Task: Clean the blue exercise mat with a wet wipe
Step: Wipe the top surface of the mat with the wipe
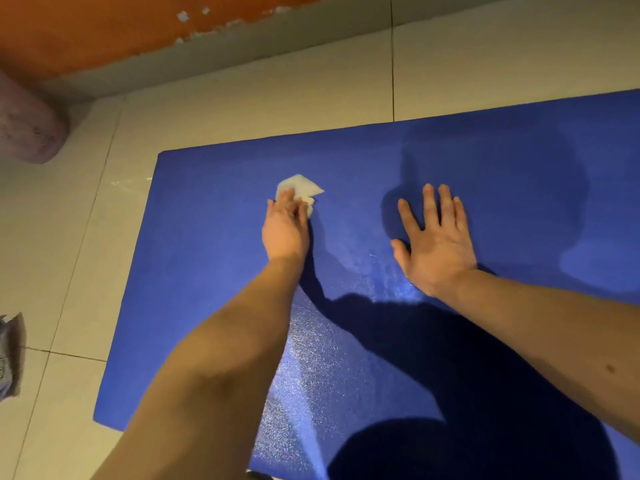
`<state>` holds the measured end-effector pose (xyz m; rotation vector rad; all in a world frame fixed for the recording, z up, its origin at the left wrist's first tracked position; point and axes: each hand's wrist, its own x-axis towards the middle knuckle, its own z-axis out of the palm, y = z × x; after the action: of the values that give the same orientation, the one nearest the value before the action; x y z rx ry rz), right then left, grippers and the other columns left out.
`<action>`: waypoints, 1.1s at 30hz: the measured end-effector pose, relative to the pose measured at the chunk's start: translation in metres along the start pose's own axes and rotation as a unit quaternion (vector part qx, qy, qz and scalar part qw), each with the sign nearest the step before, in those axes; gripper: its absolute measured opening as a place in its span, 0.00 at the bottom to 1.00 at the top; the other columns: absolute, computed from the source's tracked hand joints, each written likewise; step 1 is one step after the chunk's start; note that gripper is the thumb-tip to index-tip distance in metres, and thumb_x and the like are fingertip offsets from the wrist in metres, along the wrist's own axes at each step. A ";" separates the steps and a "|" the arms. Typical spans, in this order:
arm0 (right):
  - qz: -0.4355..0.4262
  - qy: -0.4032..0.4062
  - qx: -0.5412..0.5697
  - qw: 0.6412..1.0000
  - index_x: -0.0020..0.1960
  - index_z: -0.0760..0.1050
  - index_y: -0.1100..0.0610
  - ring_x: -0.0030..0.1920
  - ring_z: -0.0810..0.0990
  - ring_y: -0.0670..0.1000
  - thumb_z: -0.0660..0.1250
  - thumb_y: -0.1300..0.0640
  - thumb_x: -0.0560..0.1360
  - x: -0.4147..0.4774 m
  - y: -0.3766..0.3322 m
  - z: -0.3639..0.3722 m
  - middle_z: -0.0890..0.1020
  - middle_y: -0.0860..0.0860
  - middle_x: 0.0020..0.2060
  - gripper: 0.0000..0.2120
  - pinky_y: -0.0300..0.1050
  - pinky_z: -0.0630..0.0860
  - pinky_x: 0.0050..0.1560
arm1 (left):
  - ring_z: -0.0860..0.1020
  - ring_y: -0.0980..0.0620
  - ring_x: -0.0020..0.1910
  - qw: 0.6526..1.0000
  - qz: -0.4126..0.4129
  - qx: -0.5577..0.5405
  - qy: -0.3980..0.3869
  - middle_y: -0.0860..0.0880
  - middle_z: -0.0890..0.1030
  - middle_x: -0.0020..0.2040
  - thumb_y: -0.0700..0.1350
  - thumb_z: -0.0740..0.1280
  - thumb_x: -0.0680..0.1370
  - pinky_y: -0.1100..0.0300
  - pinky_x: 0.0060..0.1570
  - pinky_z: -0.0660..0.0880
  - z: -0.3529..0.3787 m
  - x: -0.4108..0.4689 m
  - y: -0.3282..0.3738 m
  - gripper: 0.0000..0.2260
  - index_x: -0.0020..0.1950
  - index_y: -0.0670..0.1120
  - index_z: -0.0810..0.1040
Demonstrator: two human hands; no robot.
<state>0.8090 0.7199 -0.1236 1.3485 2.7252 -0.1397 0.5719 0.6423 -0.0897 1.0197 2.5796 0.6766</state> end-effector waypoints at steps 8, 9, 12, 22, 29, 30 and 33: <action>-0.006 0.017 -0.002 1.000 0.82 0.57 0.53 0.79 0.49 0.70 0.41 0.38 0.77 0.001 0.001 0.003 0.53 0.66 0.79 0.37 0.66 0.49 0.78 | 0.77 0.44 0.57 0.999 0.042 0.012 -0.002 0.45 0.78 0.62 0.46 0.61 0.84 0.63 0.50 0.68 0.029 0.001 0.033 0.12 0.64 0.42 0.76; -0.007 0.018 -0.001 1.000 0.82 0.57 0.54 0.79 0.49 0.70 0.41 0.38 0.77 0.001 0.001 0.004 0.54 0.66 0.79 0.37 0.66 0.49 0.77 | 0.76 0.45 0.63 0.997 0.078 0.013 -0.024 0.45 0.76 0.67 0.45 0.61 0.84 0.63 0.57 0.68 0.034 -0.007 0.037 0.13 0.66 0.43 0.77; -0.004 0.021 -0.001 1.000 0.81 0.58 0.54 0.79 0.49 0.70 0.43 0.38 0.78 0.001 0.000 0.003 0.53 0.67 0.79 0.36 0.67 0.49 0.77 | 0.64 0.47 0.77 0.991 0.118 0.007 -0.059 0.50 0.71 0.75 0.45 0.63 0.84 0.54 0.71 0.67 0.046 -0.022 0.036 0.16 0.70 0.45 0.76; -0.013 0.026 0.027 0.999 0.81 0.59 0.54 0.79 0.49 0.70 0.44 0.38 0.78 0.002 0.001 0.003 0.54 0.67 0.79 0.36 0.67 0.49 0.77 | 0.70 0.44 0.72 0.995 -0.085 0.027 0.035 0.45 0.74 0.71 0.53 0.58 0.84 0.52 0.65 0.70 0.009 0.060 0.005 0.19 0.75 0.52 0.70; -0.003 0.005 0.006 1.000 0.82 0.55 0.52 0.79 0.47 0.69 0.40 0.38 0.77 0.004 -0.002 0.002 0.52 0.66 0.80 0.37 0.66 0.47 0.78 | 0.78 0.39 0.49 0.998 -0.036 0.028 0.035 0.42 0.79 0.53 0.50 0.59 0.84 0.56 0.40 0.66 0.027 0.059 0.026 0.09 0.56 0.46 0.74; -0.002 0.009 0.013 1.000 0.82 0.57 0.53 0.79 0.48 0.70 0.42 0.38 0.77 0.004 -0.002 0.002 0.53 0.67 0.79 0.37 0.67 0.48 0.77 | 0.79 0.39 0.49 1.000 0.008 0.017 0.016 0.43 0.79 0.53 0.49 0.60 0.83 0.57 0.40 0.65 0.032 0.051 0.029 0.08 0.55 0.47 0.74; -0.006 0.019 0.027 0.999 0.81 0.60 0.54 0.79 0.50 0.70 0.46 0.38 0.77 0.005 0.000 0.004 0.55 0.67 0.79 0.36 0.68 0.50 0.77 | 0.70 0.46 0.71 0.997 0.060 0.018 -0.039 0.48 0.75 0.70 0.50 0.61 0.84 0.58 0.59 0.71 0.035 0.046 0.030 0.16 0.71 0.50 0.74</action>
<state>0.8062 0.7229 -0.1277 1.3626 2.7819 -0.1926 0.5706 0.7046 -0.1078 1.1948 2.4889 0.6088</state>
